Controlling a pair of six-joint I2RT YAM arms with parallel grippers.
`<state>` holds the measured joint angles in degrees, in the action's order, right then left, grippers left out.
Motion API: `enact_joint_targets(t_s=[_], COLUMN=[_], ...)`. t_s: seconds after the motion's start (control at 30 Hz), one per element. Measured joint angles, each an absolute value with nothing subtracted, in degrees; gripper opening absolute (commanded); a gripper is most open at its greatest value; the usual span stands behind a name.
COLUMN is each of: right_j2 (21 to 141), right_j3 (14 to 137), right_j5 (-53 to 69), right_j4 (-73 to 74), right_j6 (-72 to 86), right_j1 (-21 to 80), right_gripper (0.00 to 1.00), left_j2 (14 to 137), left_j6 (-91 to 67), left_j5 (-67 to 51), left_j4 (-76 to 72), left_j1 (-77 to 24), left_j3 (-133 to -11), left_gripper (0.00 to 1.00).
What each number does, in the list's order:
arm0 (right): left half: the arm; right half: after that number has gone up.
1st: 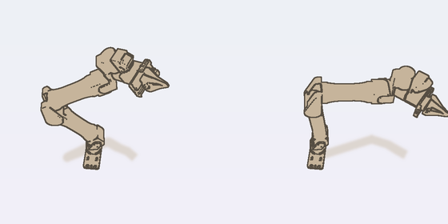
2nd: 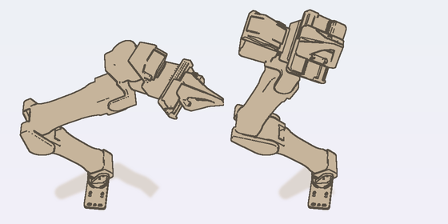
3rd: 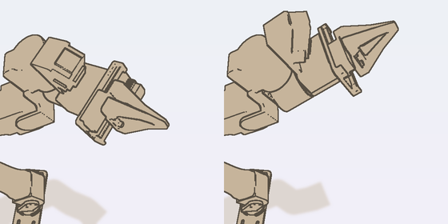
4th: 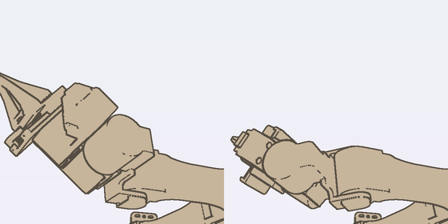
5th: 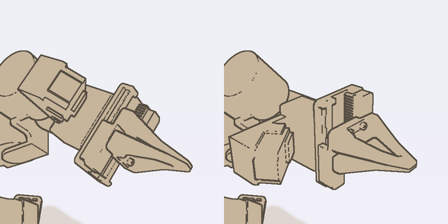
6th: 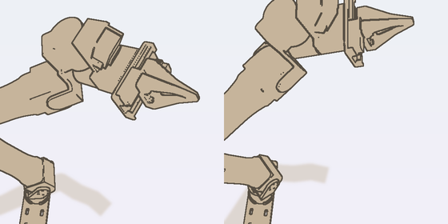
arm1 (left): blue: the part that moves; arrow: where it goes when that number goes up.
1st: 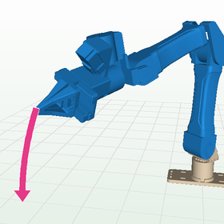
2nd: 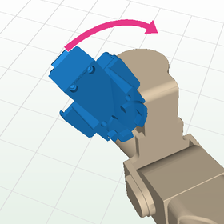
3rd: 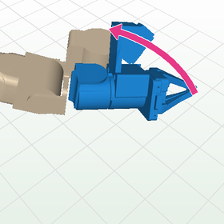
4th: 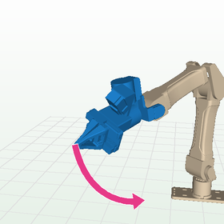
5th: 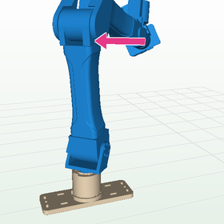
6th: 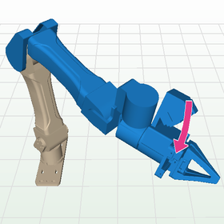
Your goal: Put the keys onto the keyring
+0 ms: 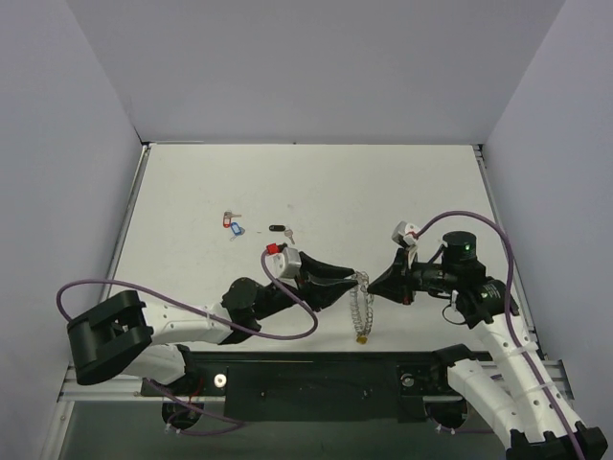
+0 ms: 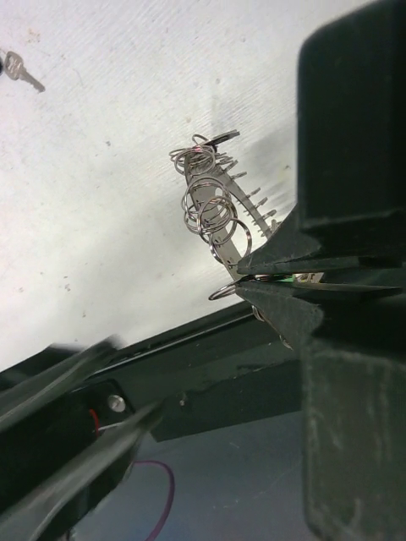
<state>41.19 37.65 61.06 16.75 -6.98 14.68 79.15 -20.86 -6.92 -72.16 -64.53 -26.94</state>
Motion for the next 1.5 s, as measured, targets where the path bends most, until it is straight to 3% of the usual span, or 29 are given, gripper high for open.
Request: enact_joint_targets(t_s=[0.13, 0.23, 0.37, 0.47, 0.63, 0.9, 1.23, 1.5], right_j2=[41.19, 41.21, 41.67, 42.3, 42.78, 42.59, 41.36, 41.34], right_j3=[40.53, 43.59, 49.23, 53.52, 58.41, 59.46, 58.85, 58.57], right_j5=[57.98, 54.41, 48.27, 43.81, 37.63, 34.15, 34.11, 34.33], right_j4=[24.82, 32.03, 41.93, 48.36, 56.36, 60.86, 61.58, 61.52], right_j6=[-14.09, -21.74, -34.0, -44.12, -57.76, -68.47, -70.57, -68.79], right_j1=[14.68, 14.68, 14.81, 15.38, 16.27, 17.04, 18.44, 18.48], right_gripper=[0.0, 0.0, 0.0, 0.0, 0.0, 0.0, 0.0, 0.0], left_j2=[71.05, 65.04, 61.78, 62.28, 68.95, 82.13, 91.57, 92.97], left_j6=[-20.49, -20.03, -19.94, -20.82, -23.29, -21.85, -17.89, -10.9], left_j5=[-6.28, -5.93, -7.38, -10.31, -17.52, -24.6, -28.82, -25.06], left_j4=[-69.19, -59.66, -42.89, -35.79, -31.81, -36.45, -55.79, -55.33], left_j1=[-63.9, -63.07, -60.75, -58.92, -57.98, -62.04, -64.01, -66.85], left_j3=[-27.09, -29.26, -36.16, -39.16, -43.29, -47.51, -47.4, -47.55], left_gripper=[0.48, 0.53, 0.68, 0.69, 0.68, 0.56, 0.45, 0.44])
